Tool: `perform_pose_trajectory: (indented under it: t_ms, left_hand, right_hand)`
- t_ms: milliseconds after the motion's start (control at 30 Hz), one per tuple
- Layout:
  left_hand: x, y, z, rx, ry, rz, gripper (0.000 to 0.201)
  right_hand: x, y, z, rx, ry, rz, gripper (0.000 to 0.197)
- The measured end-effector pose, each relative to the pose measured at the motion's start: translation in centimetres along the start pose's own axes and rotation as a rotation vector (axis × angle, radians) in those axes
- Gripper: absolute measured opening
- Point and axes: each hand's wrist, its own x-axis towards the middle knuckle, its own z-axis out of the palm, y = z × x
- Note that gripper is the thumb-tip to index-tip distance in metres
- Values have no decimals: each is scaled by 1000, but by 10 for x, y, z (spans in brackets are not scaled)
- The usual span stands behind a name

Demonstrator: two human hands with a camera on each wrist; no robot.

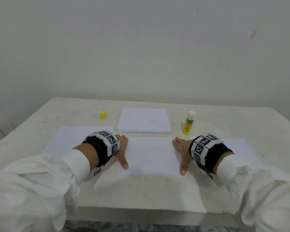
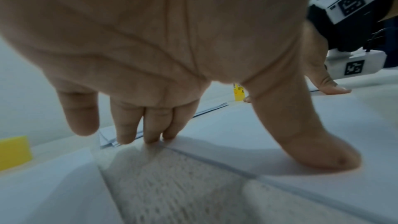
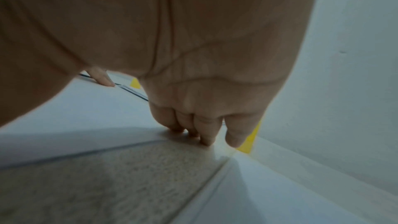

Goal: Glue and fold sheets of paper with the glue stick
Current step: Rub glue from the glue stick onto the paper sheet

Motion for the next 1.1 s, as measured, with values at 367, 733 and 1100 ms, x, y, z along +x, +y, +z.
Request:
perform_pose_trajectory:
  t_ms: [367,733,1100]
  left_hand:
    - [-13,1,2,-293,93,-11,130]
    - [-25,-17,9,-1027,322,88,38]
    - [34,-56,-34,-1087,499,18,46]
  right_hand:
    - [6,2,-1,78,-40,4,137]
    - [-1,3,-4,551,145,55,80]
    - [40,-5,-60,901,435,169,44]
